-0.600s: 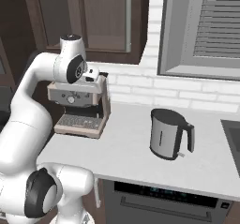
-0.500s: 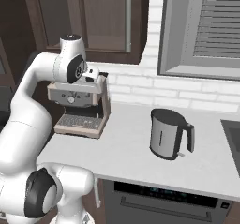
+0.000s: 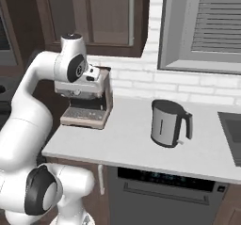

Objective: Navigate to the stove.

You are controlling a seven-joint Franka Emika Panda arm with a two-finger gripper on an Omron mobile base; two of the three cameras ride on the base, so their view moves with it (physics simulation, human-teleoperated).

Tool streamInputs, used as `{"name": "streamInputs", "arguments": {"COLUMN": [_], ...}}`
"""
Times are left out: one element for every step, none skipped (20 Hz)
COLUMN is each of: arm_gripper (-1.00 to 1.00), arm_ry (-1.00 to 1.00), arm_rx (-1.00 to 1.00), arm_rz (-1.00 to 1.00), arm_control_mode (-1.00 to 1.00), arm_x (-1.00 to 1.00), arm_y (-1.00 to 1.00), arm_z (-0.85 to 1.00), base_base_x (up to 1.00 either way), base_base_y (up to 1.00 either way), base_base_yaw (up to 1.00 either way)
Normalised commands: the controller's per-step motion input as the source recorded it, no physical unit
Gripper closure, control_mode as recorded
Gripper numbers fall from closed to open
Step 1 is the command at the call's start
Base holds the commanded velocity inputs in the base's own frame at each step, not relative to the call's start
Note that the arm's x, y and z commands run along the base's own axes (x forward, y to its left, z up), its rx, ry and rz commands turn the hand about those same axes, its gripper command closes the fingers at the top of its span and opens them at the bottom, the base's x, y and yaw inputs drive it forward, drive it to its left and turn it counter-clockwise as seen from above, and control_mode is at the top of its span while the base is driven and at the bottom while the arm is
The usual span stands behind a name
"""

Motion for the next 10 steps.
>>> {"name": "streamInputs", "arguments": {"arm_gripper": [-1.00,-1.00,-1.00,-1.00,-1.00,-1.00,-1.00,-1.00,-1.00,-1.00], "arm_ry": [0.00,0.00,0.00,0.00,0.00,0.00,0.00,0.00,0.00,0.00], "arm_rx": [0.00,0.00,0.00,0.00,0.00,0.00,0.00,0.00,0.00,0.00], "arm_rz": [0.00,0.00,0.00,0.00,0.00,0.00,0.00,0.00,0.00,0.00], "arm_control_mode": [1.00,1.00,1.00,1.00,1.00,1.00,1.00,1.00,1.00,1.00], "arm_x": [0.00,0.00,0.00,0.00,0.00,0.00,0.00,0.00,0.00,0.00], "arm_y": [0.00,0.00,0.00,0.00,0.00,0.00,0.00,0.00,0.00,0.00], "arm_z": [0.00,0.00,0.00,0.00,0.00,0.00,0.00,0.00,0.00,0.00], "base_base_x": [-0.86,-0.76,-0.94,-1.00,-1.00,-0.74,-0.55,-0.39,-0.40,-0.61], "base_base_y": [0.01,0.13,0.00,0.00,0.00,0.02,0.13,0.32,0.36,0.00], "base_base_yaw": [-0.19,-0.32,-0.44,-0.51,-0.57,-0.64,-0.58,-0.57,-0.65,-0.72]}}
